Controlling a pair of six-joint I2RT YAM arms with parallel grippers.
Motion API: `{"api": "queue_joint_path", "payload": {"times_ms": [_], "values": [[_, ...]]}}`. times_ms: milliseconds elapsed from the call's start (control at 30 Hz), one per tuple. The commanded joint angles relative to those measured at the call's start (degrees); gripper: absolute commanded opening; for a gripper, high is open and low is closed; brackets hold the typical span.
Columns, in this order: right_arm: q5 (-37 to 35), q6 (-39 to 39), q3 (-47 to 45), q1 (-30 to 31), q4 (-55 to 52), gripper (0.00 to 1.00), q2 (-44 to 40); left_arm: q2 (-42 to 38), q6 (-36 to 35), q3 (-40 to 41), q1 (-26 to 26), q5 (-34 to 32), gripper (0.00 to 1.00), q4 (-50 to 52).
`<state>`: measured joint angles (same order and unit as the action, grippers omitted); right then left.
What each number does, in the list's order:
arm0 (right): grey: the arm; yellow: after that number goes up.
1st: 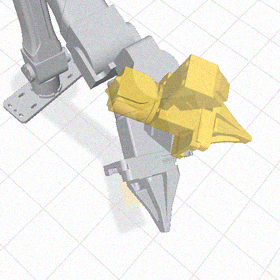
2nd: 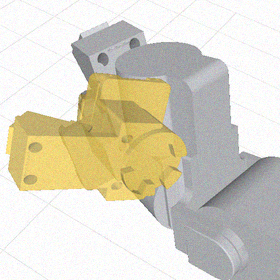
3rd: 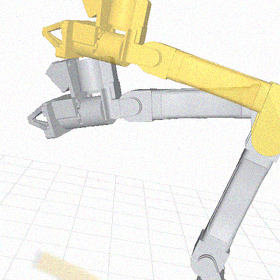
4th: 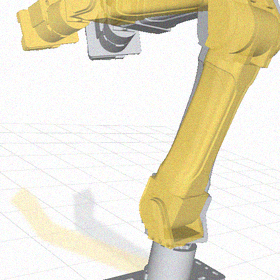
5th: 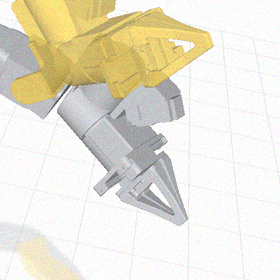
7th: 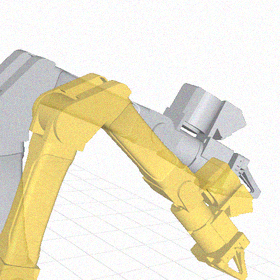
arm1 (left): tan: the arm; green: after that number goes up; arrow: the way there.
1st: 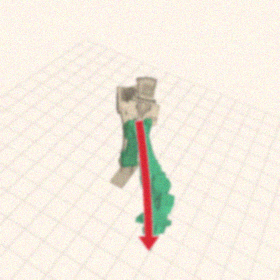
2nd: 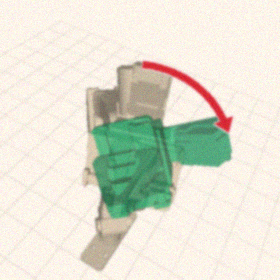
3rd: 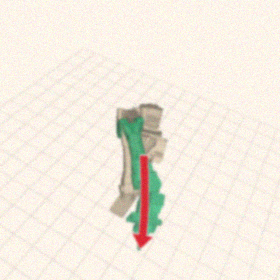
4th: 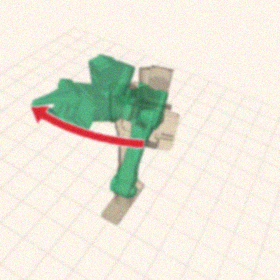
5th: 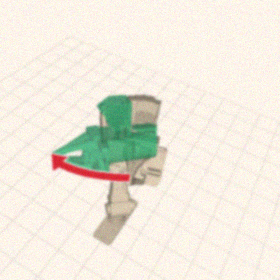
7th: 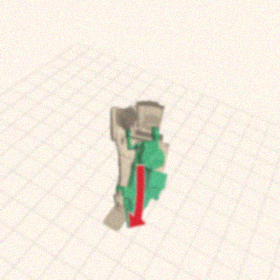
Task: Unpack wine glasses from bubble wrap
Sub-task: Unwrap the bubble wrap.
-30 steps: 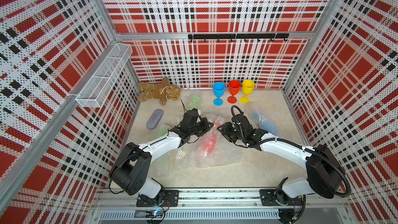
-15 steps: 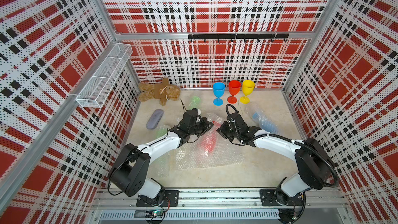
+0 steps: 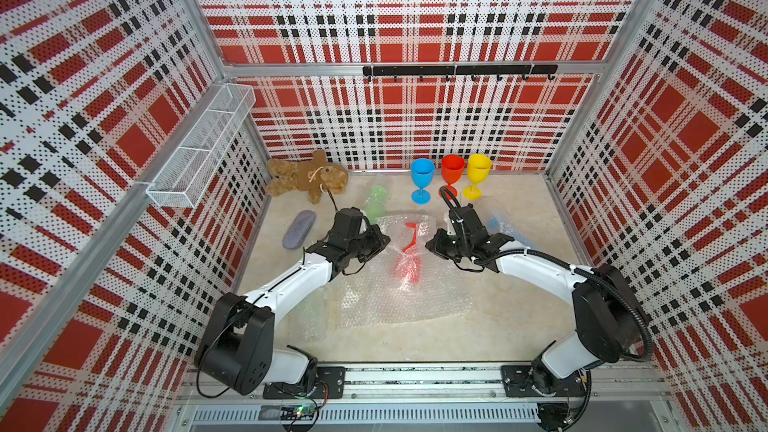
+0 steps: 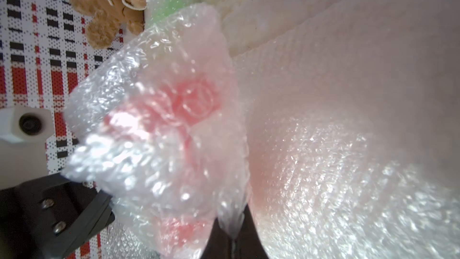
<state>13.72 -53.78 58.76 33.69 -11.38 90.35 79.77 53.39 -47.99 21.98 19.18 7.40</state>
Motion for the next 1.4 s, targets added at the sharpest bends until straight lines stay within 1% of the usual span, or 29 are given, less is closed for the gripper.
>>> {"api": "queue_joint_path", "payload": {"times_ms": [0,100,333,400,533,667,700,733,767,1000,1367], "values": [[0.9,6.9,1.1,-2.5,-5.5,0.0,1.9,-1.9,-3.0,1.3,-2.9,-1.0,0.0,3.3],[3.7,9.9,3.1,-3.5,-7.2,0.0,3.8,-2.0,-3.8,1.4,-3.9,-0.2,0.0,4.1],[3.6,14.8,6.2,-4.6,-11.1,0.0,5.6,-2.9,-4.7,2.9,-5.4,0.9,0.0,4.8],[3.5,15.4,6.4,-5.2,-11.6,0.0,5.6,-3.2,-4.9,3.6,-5.8,1.2,0.0,4.8],[5.6,17.0,6.5,-6.6,-12.4,0.0,5.5,-4.4,-5.3,4.5,-6.8,2.2,0.0,5.4],[5.2,18.8,6.5,-7.5,-13.7,0.0,5.8,-5.7,-6.1,5.1,-7.4,2.4,0.0,6.4],[5.3,19.0,6.5,-7.8,-14.0,0.0,6.0,-6.0,-6.2,5.4,-7.3,2.5,0.0,6.5],[5.6,19.3,6.5,-7.9,-14.0,0.0,6.2,-6.2,-6.3,5.7,-9.1,2.6,0.0,6.6],[5.5,19.6,6.5,-7.9,-14.2,0.0,6.4,-6.4,-6.4,6.1,-9.4,2.8,0.0,6.5],[4.3,20.2,6.4,-8.3,-14.1,0.0,6.8,-6.3,-7.1,7.7,-10.8,3.2,0.0,6.2],[3.8,21.1,4.8,-10.5,-13.0,0.0,8.1,-6.0,-7.8,9.4,-12.2,2.1,0.0,5.4]]}}
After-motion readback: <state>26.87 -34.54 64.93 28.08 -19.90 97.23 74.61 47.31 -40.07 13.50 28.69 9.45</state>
